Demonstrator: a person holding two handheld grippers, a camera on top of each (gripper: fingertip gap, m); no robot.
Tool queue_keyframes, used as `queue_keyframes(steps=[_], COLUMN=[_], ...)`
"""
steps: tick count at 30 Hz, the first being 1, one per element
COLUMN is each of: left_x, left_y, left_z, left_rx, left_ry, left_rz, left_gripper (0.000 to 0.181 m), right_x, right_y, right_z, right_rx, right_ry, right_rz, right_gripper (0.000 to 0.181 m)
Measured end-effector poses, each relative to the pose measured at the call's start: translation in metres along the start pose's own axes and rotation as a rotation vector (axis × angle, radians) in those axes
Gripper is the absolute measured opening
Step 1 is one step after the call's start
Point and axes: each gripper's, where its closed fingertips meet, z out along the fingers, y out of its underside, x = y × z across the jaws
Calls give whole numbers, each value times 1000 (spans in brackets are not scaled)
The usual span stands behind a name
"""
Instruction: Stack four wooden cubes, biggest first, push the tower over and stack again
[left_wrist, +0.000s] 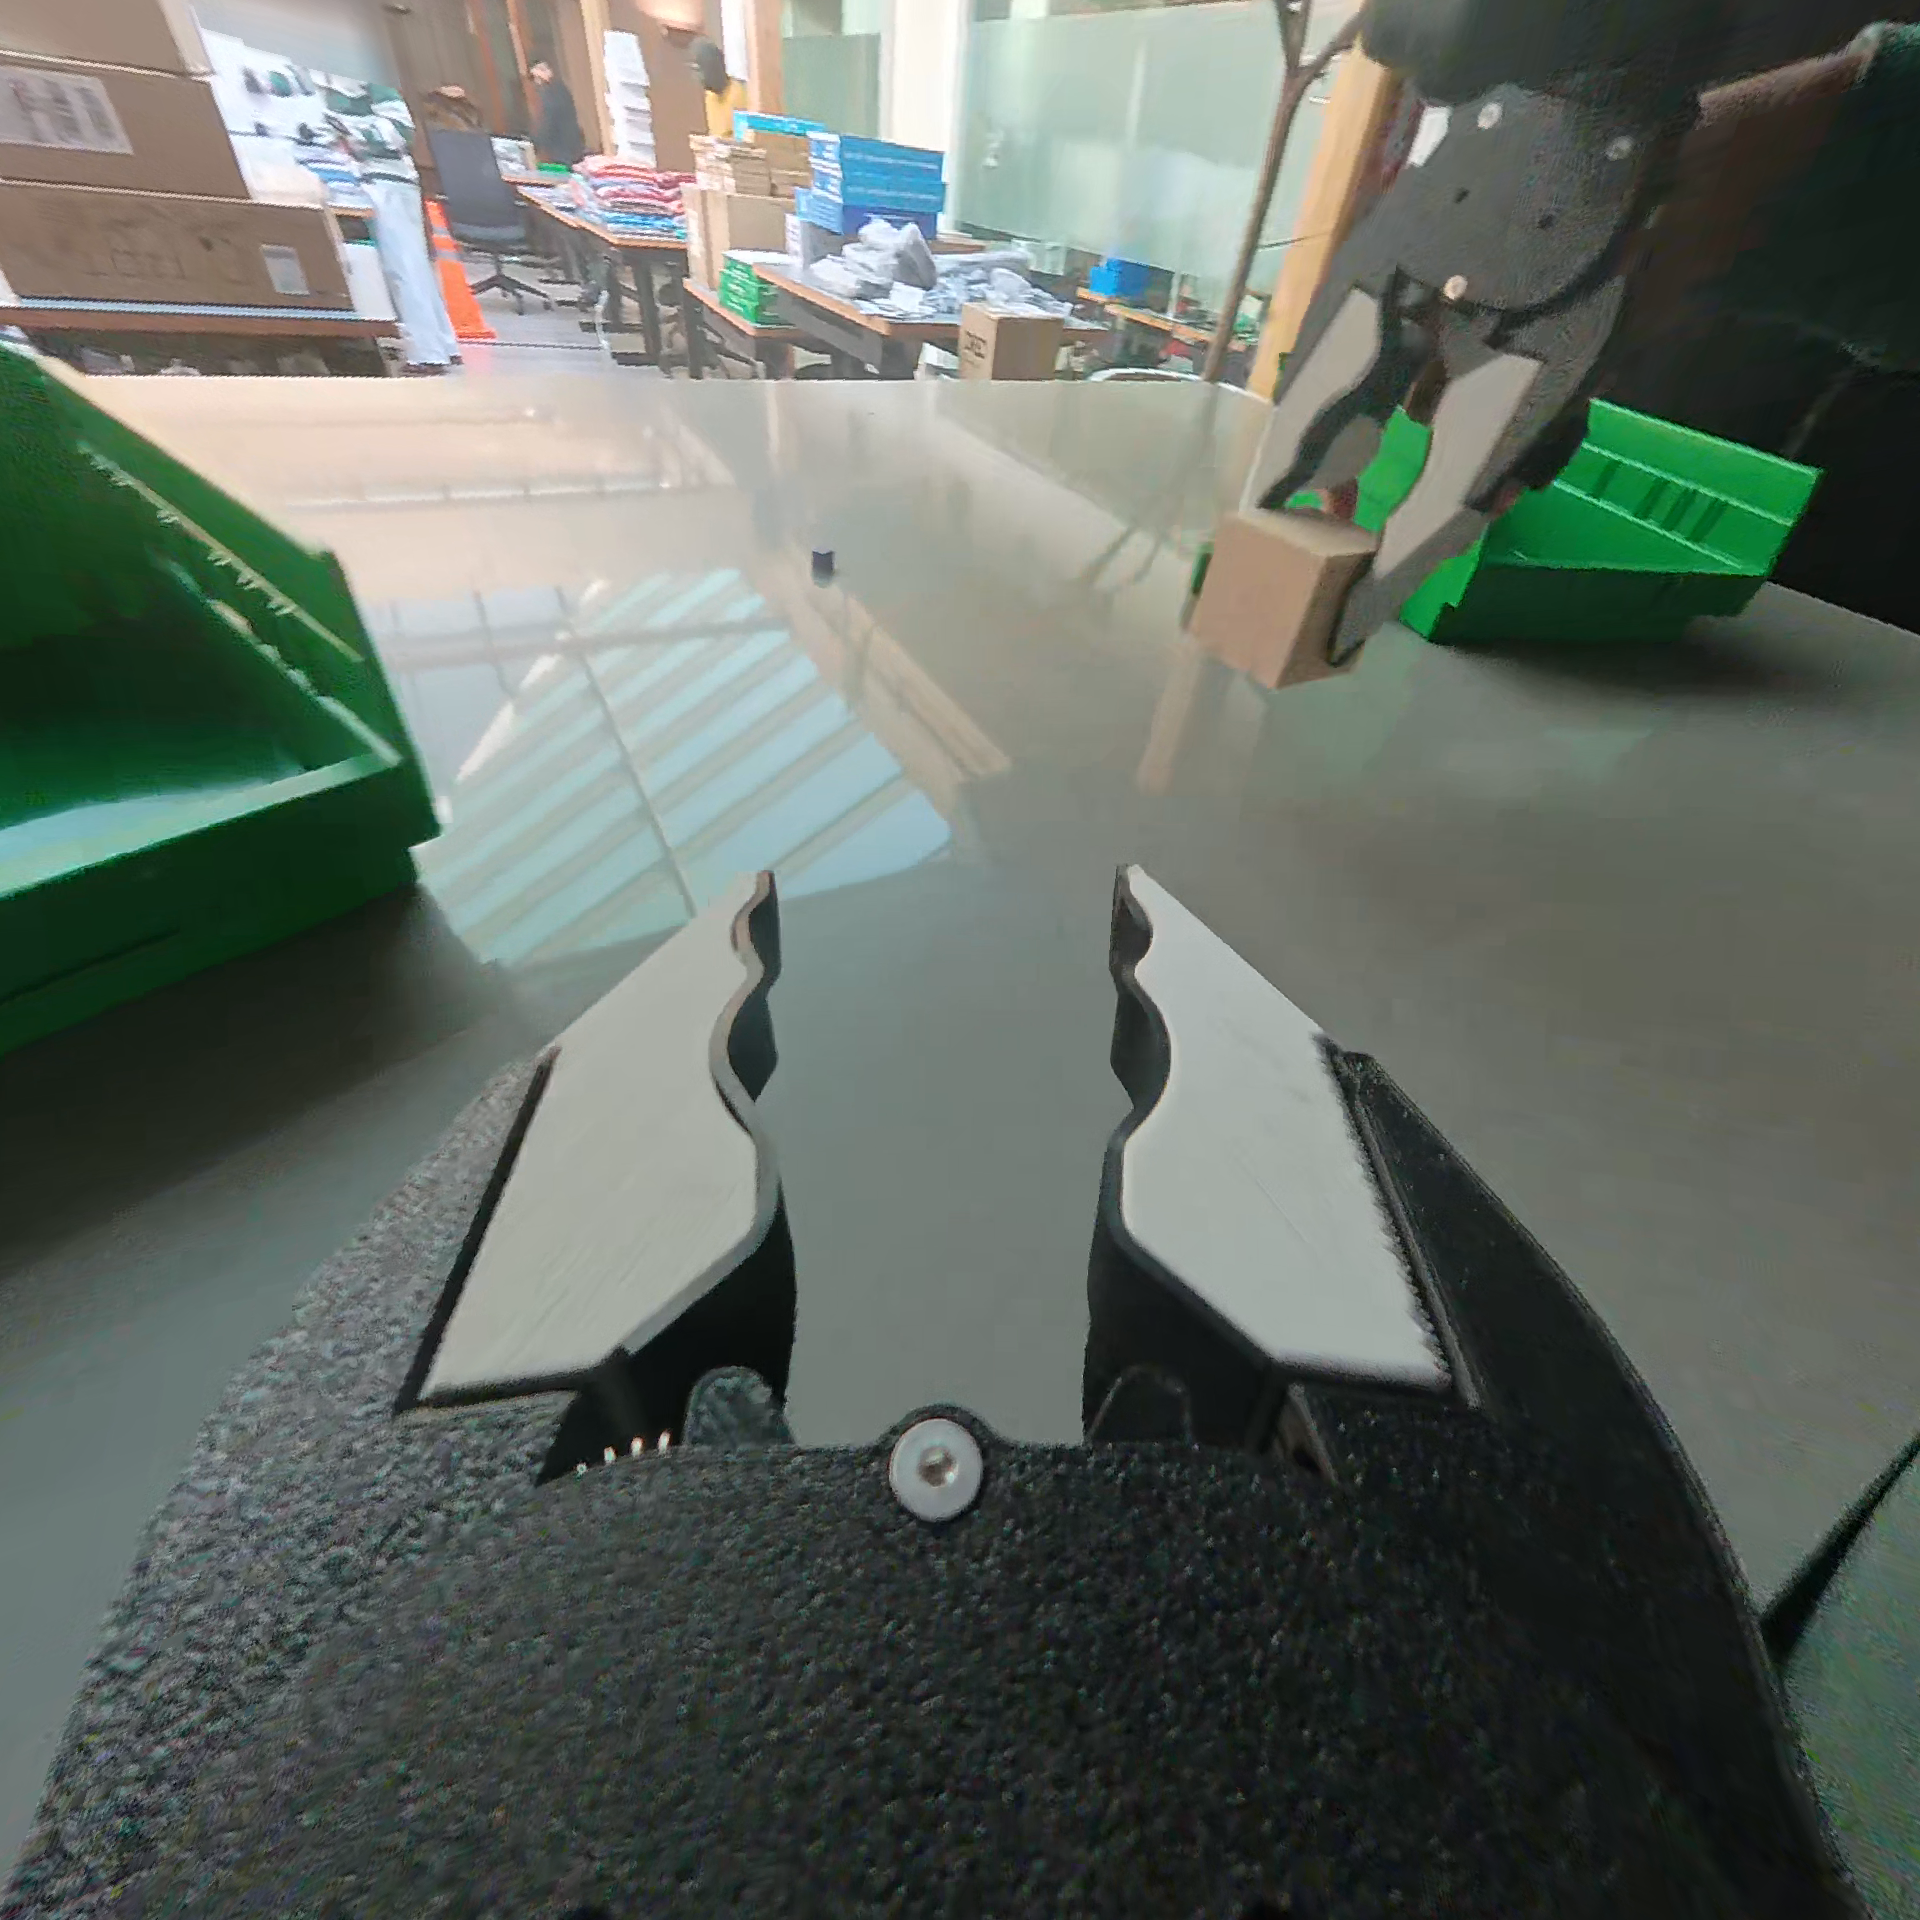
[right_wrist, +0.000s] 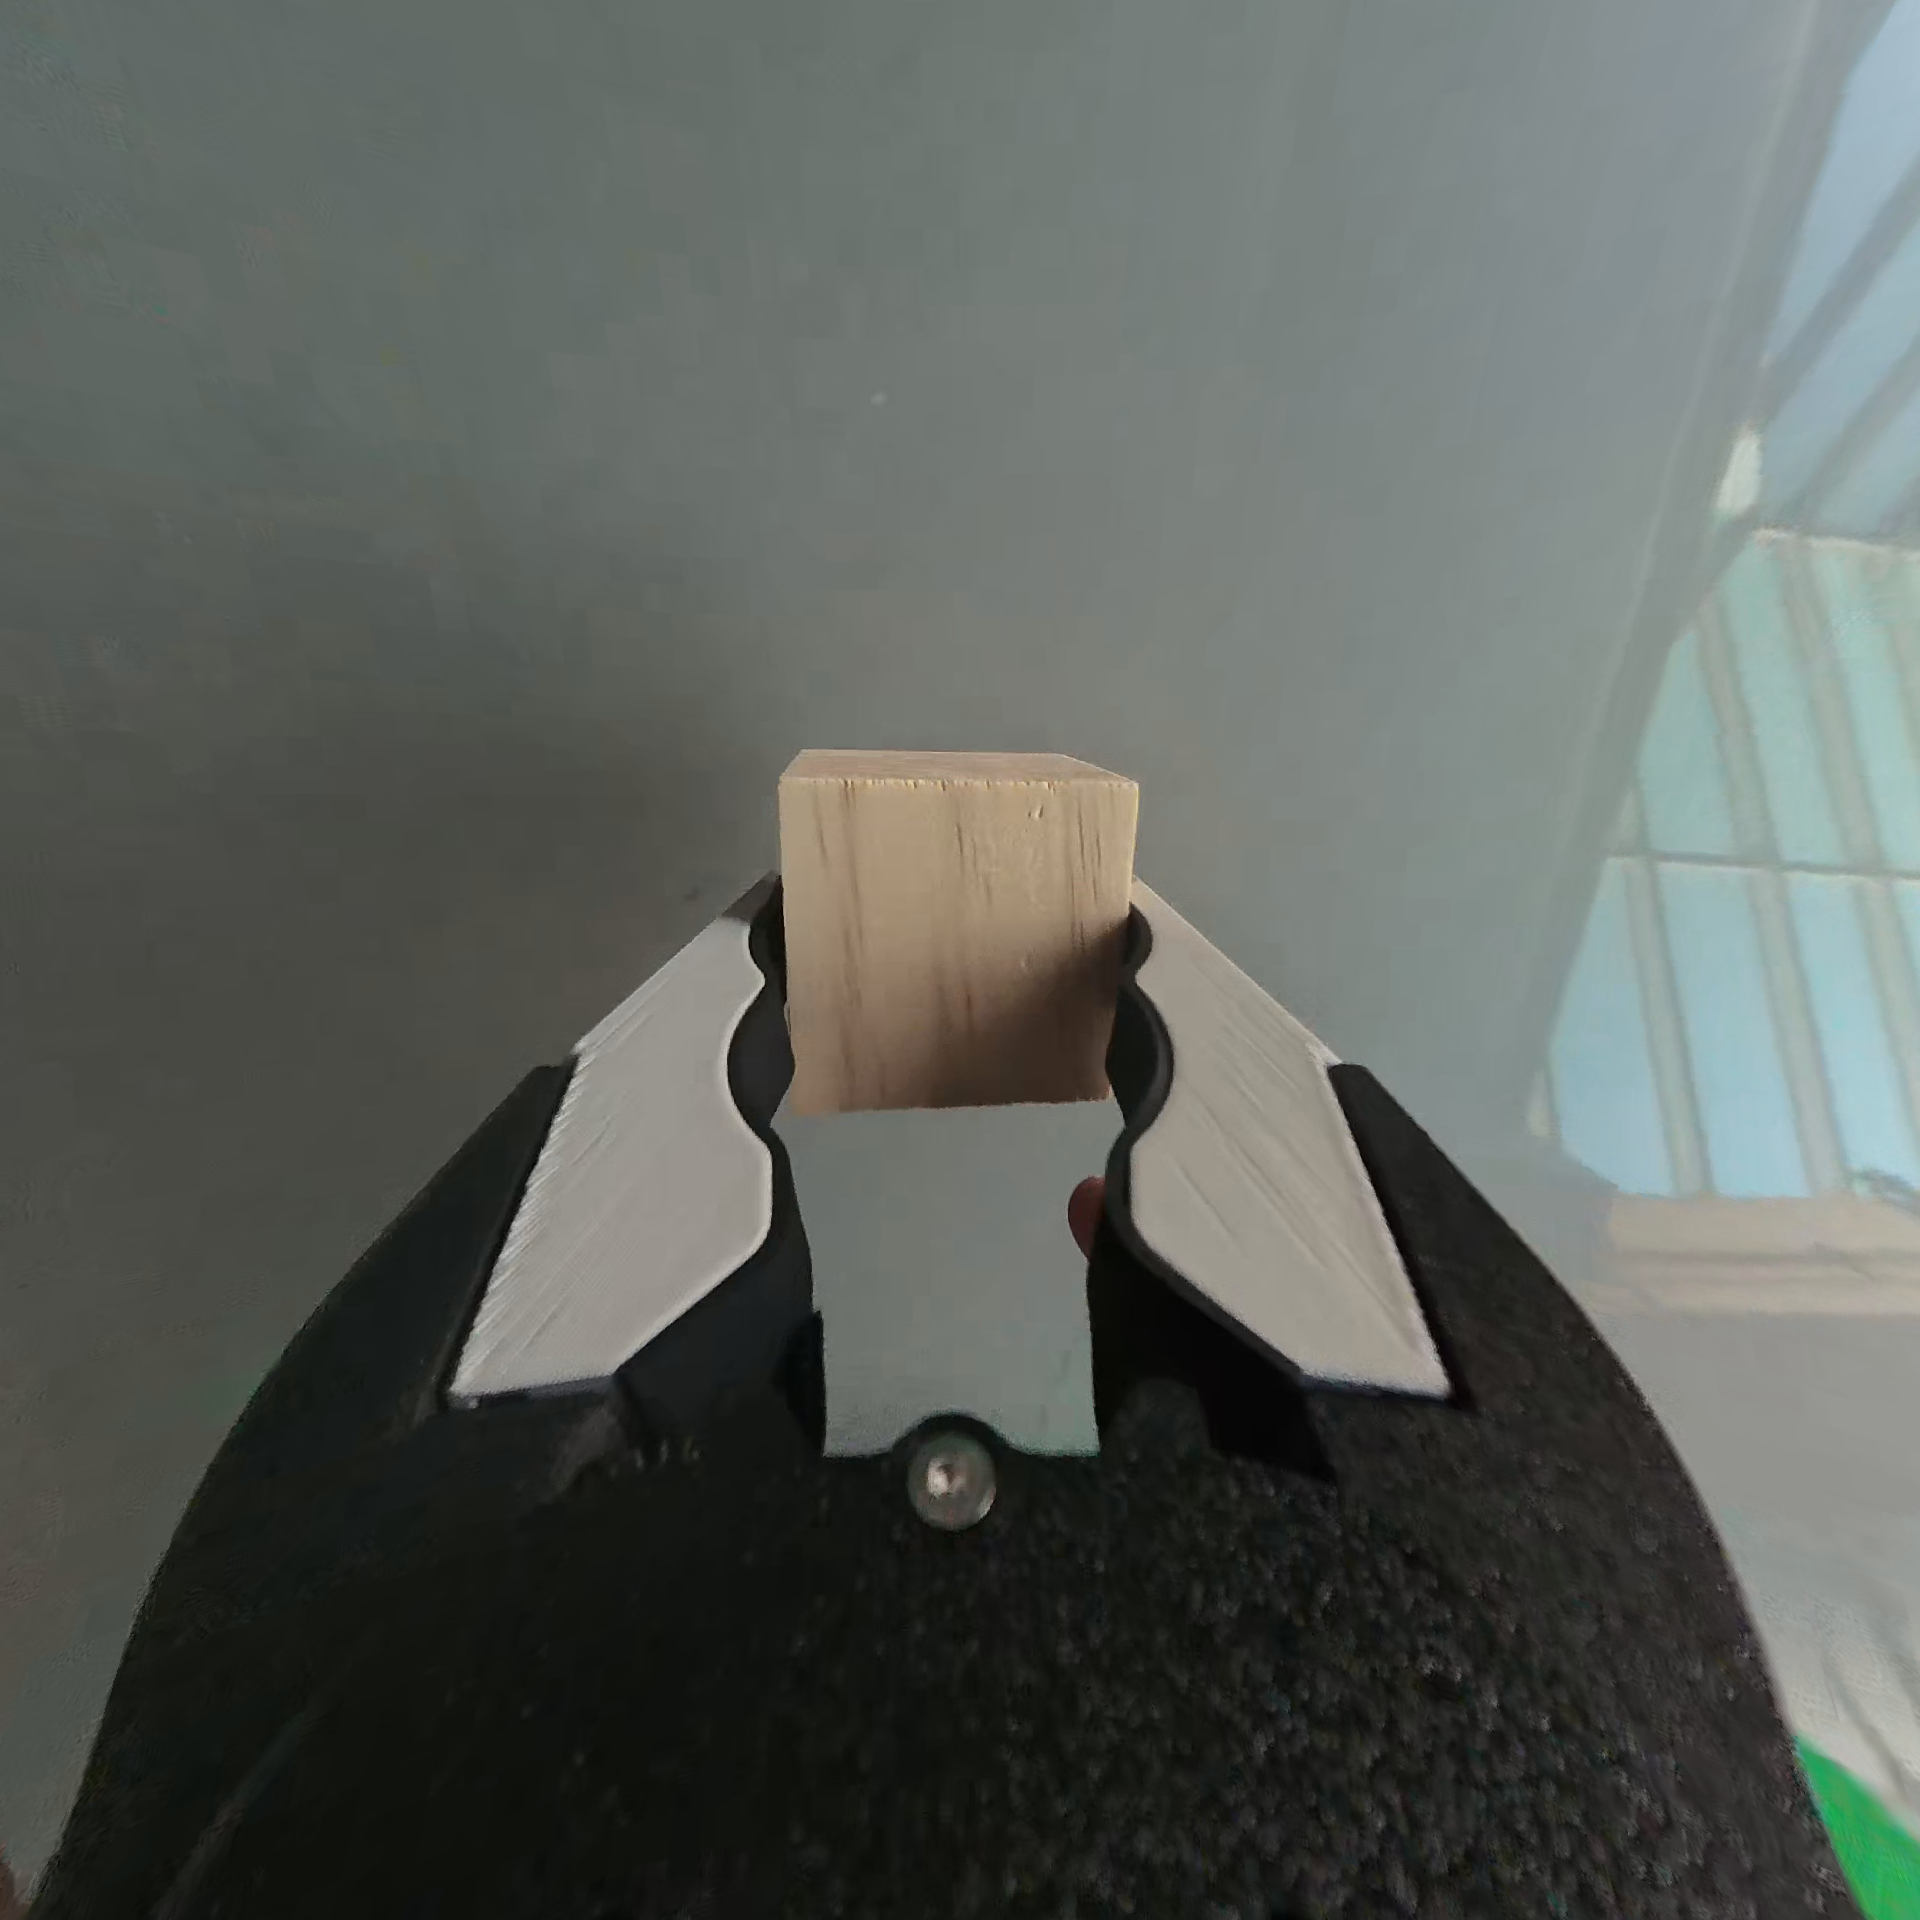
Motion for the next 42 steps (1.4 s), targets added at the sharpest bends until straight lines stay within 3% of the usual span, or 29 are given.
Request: queue_keyframes(steps=[6, 12, 16, 20, 23, 26, 28, 31, 33, 35, 36, 40, 42], left_x=[23, 32, 25, 18, 10, 5, 1, -7, -10, -11, -10, -6, -6], left_y=[-7, -2, 5, 5, 3, 2, 0, -1, -1, -1, -2, -3, -3], left_z=[22, 25, 19, 17, 21, 28, 34, 41, 46, 50, 52, 56, 54], left_rx=[-6, -31, -43, -41, -39, -33, -34, -43, -47, -51, -54, -57, -51], left_ry=[90, 99, 74, 59, 39, 34, 29, 8, 6, 13, 19, 41, 35], left_rz=[20, 41, 12, 4, 14, -3, -1, 5, -6, -12, -10, -4, -4], left_gripper=[63, 62, 62, 61, 61, 61, 61, 60, 60, 60, 59, 59, 58], right_x=[-35, -33, 6, 54, 91, 111, 90, 31, 1, -12, -9, 8, 10], right_y=[32, 32, 39, 72, 105, 140, 119, 68, 52, 46, 44, 21, 19], right_z=[38, 32, -22, -68, -76, -61, -44, -23, -5, 12, 19, 21, 24], right_rx=[-40, 6, 88, 38, -72, -238, -209, -123, -128, -145, -150, -91, -93], right_ry=[-4, 1, 65, 99, 134, 102, -7, -120, -133, -113, -86, -77, -65], right_rz=[59, 67, 125, 193, 219, 228, 139, -95, -223, -281, -262, 248, 253], right_gripper=[62, 67, 71, 68, 65, 66, 68, 81, 93, 79, 63, 61, 62])
